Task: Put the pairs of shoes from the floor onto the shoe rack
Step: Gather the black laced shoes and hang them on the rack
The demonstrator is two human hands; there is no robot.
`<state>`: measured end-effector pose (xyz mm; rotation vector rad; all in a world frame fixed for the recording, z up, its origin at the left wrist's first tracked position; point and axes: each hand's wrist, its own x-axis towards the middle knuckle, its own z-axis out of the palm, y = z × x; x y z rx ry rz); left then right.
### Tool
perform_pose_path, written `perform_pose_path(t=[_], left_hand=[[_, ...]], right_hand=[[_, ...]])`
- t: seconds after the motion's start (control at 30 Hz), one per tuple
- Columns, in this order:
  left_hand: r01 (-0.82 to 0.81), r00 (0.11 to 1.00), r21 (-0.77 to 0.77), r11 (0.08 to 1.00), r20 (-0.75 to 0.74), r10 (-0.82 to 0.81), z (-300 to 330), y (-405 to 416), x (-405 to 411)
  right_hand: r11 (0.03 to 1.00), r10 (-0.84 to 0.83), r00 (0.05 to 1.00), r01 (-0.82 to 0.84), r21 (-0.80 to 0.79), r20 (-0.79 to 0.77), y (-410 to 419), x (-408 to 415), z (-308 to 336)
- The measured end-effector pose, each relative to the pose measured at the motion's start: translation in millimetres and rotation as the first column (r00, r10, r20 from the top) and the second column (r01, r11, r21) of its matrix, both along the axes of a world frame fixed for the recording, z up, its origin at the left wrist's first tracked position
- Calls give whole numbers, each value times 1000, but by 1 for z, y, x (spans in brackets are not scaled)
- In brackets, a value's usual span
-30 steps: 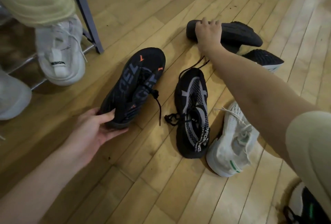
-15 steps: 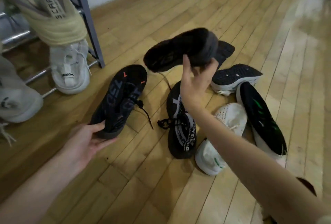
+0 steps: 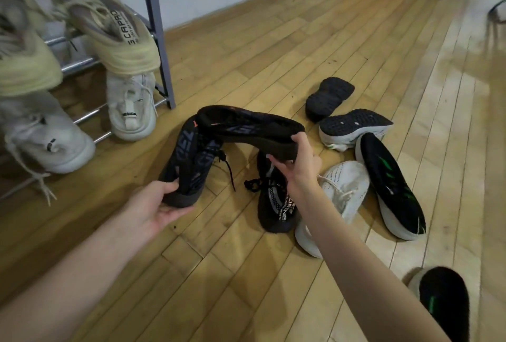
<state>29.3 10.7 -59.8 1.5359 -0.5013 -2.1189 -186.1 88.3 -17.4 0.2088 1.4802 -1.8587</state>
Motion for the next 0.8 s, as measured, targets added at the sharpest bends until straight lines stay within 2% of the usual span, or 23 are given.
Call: perform_pose_path(t=[0.13,0.3,0.37,0.47,0.53,0.67,0.8], left_hand=[[-12,1000,1,1000,18,12,1,5,0],[-42,998,26,999,-48,43,1,12,9],[-54,995,40,998,-77,57,0,17,16],[-49,990,50,998,-132,55,6,22,27],[-31,980,54,998,-193,41,16,24,34],[2,958,33,999,-288,8,41,25,50],[84,930,-63,994,-354,-101,78,29,64]], right_hand=[[998,-26,999,25,-57,-21,6,8,-2],[987,-98,993,106,-121,68,4,9,-7],[980,-68,986,94,-177,152,7,16,-12],[938,57,946,59,-342,320,18,30,-15],[927,126,922,23,-374,367,24,39,-14],[943,143,939,-34,-330,313,31,60,-13],[942,153,964,-75,-326,219,31,79,10]])
